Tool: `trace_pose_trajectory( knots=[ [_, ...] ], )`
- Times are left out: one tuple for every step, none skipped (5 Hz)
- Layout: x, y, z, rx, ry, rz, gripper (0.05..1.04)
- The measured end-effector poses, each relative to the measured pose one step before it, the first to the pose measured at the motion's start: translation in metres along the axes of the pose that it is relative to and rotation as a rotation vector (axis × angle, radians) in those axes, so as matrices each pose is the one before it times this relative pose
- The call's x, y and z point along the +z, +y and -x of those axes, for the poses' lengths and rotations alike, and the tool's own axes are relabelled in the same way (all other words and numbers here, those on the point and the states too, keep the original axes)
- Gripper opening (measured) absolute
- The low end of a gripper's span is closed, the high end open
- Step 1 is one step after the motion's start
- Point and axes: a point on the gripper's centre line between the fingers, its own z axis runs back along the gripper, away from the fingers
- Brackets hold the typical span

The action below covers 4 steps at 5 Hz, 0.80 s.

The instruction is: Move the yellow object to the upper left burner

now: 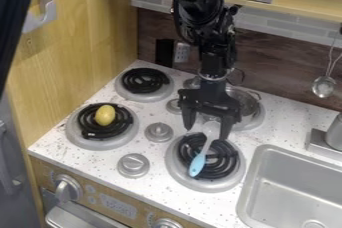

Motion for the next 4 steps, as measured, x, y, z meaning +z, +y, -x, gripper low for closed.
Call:
trace_pose_trajectory(
  knots=[
    [-0.01523, 0.00158, 0.00975, 0.0055, 0.0456, -0.006, 0.998],
    [-0.00107, 0.01786, -0.0011, 0.0623, 0.003, -0.0061, 0.998],
    [-0.0039, 0.0338, 0.00279, 0.0884, 0.003, 0.0058, 0.998],
    [0.02008, 0.04641, -0.009, 0.0983, -0.0695, -0.011, 0.998]
  ],
)
